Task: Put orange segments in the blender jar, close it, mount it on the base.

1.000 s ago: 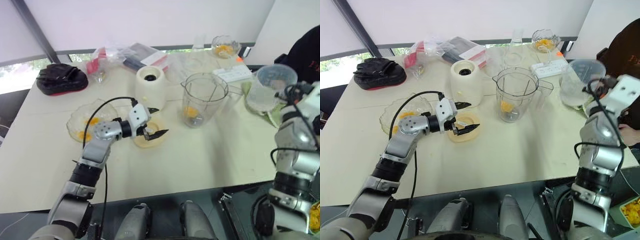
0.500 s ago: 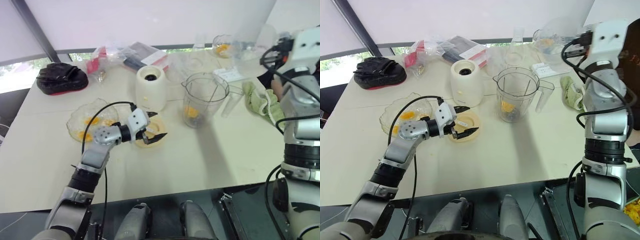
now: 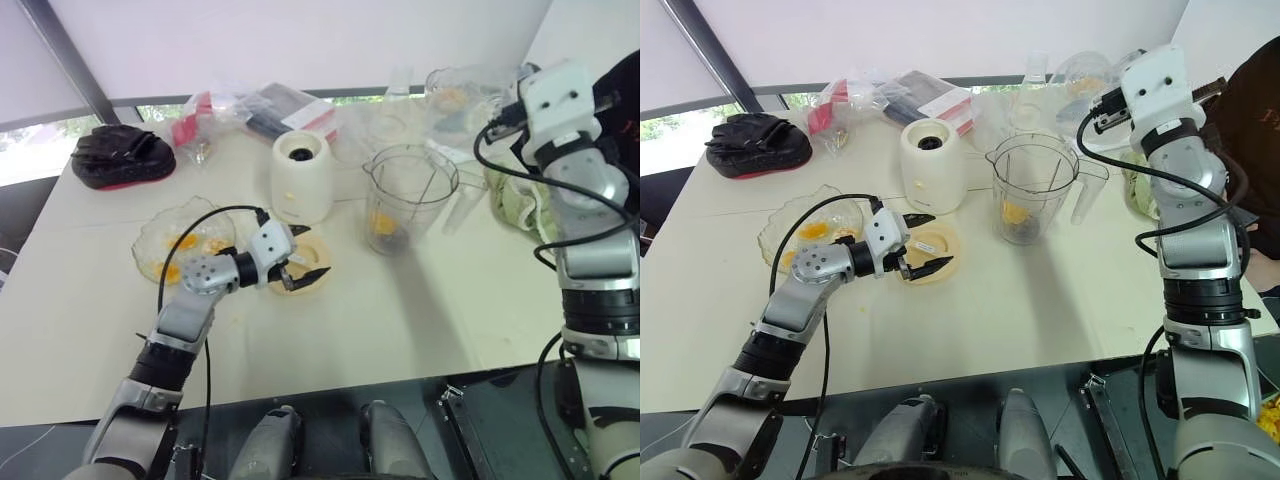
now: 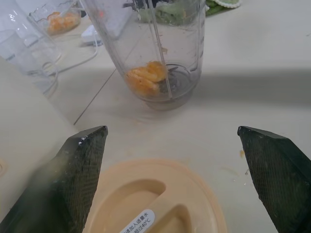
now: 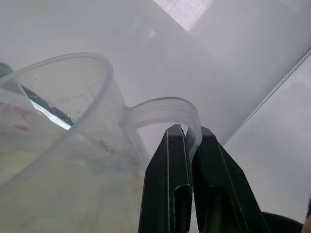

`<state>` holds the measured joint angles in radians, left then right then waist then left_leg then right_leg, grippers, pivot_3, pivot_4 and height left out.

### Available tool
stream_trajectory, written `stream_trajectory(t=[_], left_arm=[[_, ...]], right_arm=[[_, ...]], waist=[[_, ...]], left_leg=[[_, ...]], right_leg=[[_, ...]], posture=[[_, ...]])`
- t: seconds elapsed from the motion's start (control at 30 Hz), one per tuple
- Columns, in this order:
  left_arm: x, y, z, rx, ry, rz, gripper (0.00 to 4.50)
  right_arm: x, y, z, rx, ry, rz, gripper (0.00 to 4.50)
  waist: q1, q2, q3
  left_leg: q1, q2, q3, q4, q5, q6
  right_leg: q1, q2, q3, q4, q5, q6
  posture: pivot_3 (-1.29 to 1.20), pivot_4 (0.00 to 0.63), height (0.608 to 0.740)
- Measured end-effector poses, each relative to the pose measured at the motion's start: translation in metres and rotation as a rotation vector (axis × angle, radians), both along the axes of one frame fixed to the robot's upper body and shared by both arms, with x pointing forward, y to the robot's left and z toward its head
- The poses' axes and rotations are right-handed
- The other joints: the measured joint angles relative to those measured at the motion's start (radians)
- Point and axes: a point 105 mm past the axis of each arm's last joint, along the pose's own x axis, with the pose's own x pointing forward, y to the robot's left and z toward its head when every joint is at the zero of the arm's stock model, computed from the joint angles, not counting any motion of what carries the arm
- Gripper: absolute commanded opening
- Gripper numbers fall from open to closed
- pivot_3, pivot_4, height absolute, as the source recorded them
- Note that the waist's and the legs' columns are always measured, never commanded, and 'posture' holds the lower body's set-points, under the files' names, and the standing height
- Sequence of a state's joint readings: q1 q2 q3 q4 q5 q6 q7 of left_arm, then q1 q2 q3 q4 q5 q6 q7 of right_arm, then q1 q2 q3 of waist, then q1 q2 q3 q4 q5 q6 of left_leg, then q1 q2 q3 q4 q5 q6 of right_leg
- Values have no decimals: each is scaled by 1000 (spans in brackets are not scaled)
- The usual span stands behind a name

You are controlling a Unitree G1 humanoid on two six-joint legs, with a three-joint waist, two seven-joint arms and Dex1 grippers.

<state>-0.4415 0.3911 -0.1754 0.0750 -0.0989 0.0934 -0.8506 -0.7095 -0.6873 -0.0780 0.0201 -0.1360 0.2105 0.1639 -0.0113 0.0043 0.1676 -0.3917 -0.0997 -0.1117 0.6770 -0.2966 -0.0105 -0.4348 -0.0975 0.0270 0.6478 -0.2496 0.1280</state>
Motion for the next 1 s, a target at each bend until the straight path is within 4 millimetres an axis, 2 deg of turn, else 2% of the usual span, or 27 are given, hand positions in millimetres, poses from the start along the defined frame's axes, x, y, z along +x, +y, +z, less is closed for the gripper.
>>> stream_trajectory(t=[0.17, 0.57, 0.67, 0.83, 1.0], left_arm=[[0, 1, 0, 3, 1, 3, 4500], [0, 0, -1, 6, 2, -1, 4500], [0, 0, -1, 7, 2, -1, 4500], [0, 1, -1, 15, 1, 0, 4500], [0, 2, -1, 19, 2, -1, 4500]], right_arm=[[-1, 5, -4, -97, 2, -3, 20], [-1, 5, -6, -126, 8, -11, 20], [2, -4, -12, 52, 46, -21, 20], [7, -34, -36, 414, 160, -80, 20], [2, -58, -46, 769, 156, -108, 20]], waist=[[0, 0, 0], [0, 0, 0], [0, 0, 0], [2, 0, 0], [0, 0, 0]], left_leg=[[0, 0, 0, 0, 0, 0], [0, 0, 0, 0, 0, 0], [0, 0, 0, 0, 0, 0], [0, 0, 0, 0, 0, 0], [0, 0, -1, -1, 0, 0]], right_leg=[[0, 0, 0, 0, 0, 0], [0, 0, 0, 0, 0, 0], [0, 0, 0, 0, 0, 0], [0, 0, 0, 0, 0, 0], [0, 0, 0, 0, 0, 0]], posture=[[0, 150, 740], [0, 150, 740], [0, 150, 740], [0, 150, 740], [0, 150, 740]])
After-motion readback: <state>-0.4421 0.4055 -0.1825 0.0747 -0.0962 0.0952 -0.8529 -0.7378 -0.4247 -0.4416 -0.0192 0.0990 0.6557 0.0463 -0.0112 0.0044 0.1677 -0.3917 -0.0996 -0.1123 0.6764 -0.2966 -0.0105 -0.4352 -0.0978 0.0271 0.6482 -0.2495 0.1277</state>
